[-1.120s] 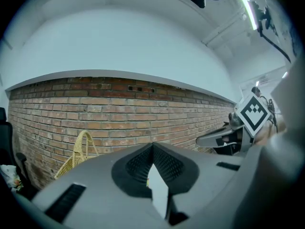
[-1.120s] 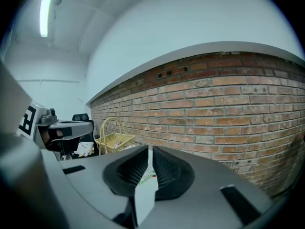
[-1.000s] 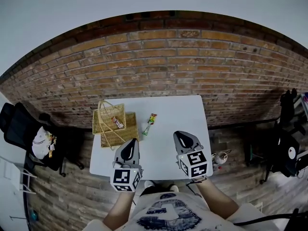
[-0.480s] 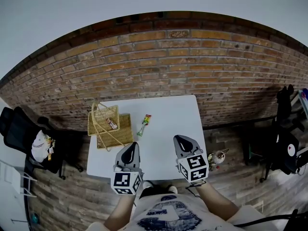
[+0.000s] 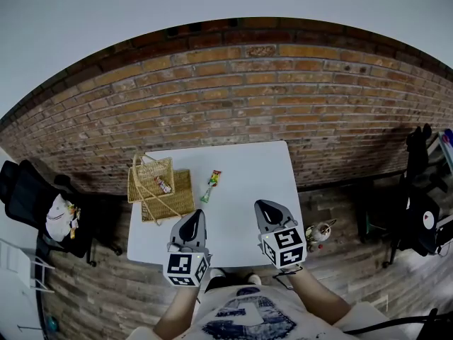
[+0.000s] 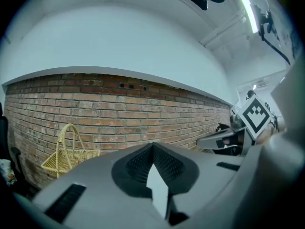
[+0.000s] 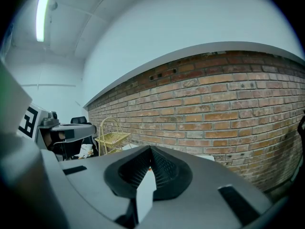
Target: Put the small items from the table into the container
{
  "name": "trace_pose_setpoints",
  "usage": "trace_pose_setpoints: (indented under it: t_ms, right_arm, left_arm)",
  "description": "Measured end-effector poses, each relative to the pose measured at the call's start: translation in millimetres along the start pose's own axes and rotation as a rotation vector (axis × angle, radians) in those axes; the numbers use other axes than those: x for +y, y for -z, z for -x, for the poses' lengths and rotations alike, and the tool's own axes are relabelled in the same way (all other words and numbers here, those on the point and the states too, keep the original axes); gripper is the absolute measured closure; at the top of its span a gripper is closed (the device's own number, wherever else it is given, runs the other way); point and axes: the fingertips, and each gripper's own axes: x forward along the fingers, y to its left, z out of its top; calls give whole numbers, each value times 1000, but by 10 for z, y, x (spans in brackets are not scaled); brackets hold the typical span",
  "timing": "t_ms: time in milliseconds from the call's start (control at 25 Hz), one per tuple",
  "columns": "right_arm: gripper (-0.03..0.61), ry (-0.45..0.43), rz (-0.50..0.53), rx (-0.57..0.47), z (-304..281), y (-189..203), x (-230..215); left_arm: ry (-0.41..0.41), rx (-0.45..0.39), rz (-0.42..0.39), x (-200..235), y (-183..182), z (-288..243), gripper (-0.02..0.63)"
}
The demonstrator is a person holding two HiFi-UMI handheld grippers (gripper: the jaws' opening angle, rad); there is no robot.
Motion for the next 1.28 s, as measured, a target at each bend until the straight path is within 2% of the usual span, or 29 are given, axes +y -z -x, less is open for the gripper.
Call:
trace_pose_setpoints:
  t_ms: [560, 1280]
  right_arm:
    - [557, 22, -24, 31, -408, -30, 133]
    - [557, 129, -56, 97, -1155, -58, 396]
  left_arm:
    - [13, 10, 3, 418, -4, -140, 566]
    - [151, 37, 23, 1059, 85, -557, 566]
